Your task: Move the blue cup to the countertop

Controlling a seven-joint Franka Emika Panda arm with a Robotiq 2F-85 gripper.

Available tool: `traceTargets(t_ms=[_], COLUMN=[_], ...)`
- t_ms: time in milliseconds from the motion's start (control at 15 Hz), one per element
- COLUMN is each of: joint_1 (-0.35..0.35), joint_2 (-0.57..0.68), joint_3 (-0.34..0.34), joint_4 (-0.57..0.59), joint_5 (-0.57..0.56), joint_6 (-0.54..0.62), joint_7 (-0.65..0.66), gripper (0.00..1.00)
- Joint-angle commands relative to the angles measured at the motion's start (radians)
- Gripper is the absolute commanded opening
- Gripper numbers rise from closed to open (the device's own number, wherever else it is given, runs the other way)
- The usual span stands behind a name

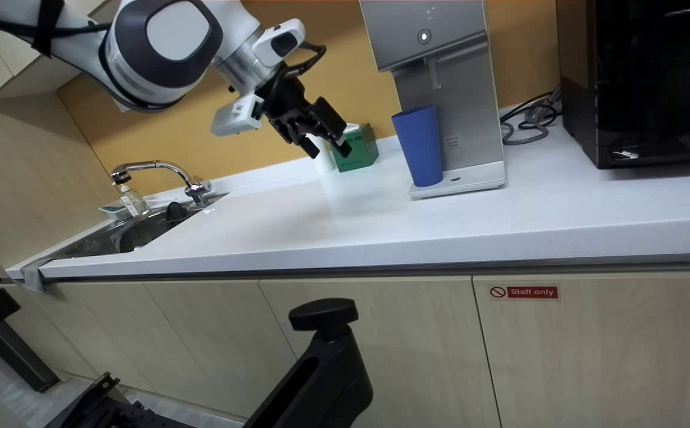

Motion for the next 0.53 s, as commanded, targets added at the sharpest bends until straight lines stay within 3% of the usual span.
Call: traceTargets(t_ms=[0, 467], joint_1=[0.0, -0.005], joint_2=[0.055, 0.216], joint_3=[-0.012, -0.026], joint_4=[0.016, 0.065], joint_5=[0.02, 0.034], joint_6=[0.138, 0.369], joint_7=[-0.005, -0.015], gripper=[1.0, 1.0])
